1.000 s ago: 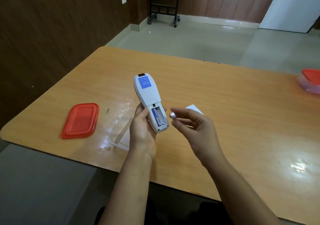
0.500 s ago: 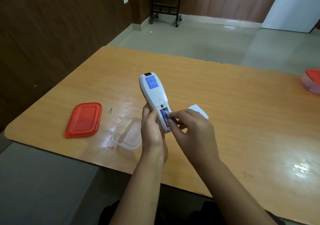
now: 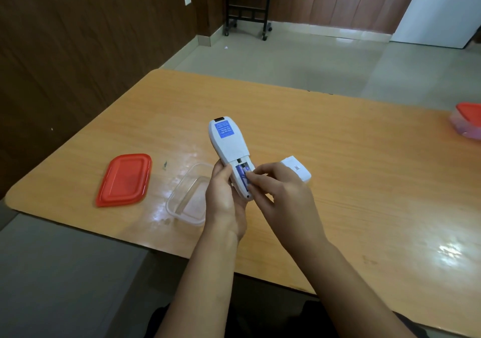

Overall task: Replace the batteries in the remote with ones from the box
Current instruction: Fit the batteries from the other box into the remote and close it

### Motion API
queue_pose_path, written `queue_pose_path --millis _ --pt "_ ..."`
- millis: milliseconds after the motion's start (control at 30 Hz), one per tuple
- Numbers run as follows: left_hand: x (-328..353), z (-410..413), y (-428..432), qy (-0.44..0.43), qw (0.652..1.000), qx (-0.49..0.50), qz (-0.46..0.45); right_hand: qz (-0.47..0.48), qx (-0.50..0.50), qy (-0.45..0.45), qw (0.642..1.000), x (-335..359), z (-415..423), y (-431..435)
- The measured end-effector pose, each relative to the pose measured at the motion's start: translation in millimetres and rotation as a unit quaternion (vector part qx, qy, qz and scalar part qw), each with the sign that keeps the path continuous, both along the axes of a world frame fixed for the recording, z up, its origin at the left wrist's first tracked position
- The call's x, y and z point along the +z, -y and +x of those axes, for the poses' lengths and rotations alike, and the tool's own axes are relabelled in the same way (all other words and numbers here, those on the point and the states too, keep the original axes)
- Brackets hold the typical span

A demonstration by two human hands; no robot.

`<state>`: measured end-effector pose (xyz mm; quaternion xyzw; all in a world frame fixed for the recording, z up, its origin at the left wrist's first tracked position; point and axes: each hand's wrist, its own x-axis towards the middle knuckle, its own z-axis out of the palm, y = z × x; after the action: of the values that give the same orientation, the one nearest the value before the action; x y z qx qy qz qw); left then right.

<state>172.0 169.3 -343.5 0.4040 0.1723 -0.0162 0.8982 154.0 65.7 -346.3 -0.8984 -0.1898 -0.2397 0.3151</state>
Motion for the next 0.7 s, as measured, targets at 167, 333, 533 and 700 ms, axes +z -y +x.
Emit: queue_pose_path --millis 167,333,533,700 --pt "-5.2 1.1 -2.9 -0.020 1.000 -0.014 0.017 0.035 0.011 -0.055 0.998 -2.9 1.4 5.0" --pt "-5.0 4.9 -7.1 -0.021 1.000 -0.014 0.013 0.192 0.078 -0.237 0.949 4.1 2.1 15.6" --pt "-11.8 8.3 -4.4 -0.028 0.998 -0.016 0.048 0.340 0.041 -0.334 0.878 1.9 4.2 16.7" --pt "-15.9 9.2 -0.7 -0.021 0.997 0.003 0.071 0.386 0.024 -0.340 0.857 -1.9 3.0 13.2"
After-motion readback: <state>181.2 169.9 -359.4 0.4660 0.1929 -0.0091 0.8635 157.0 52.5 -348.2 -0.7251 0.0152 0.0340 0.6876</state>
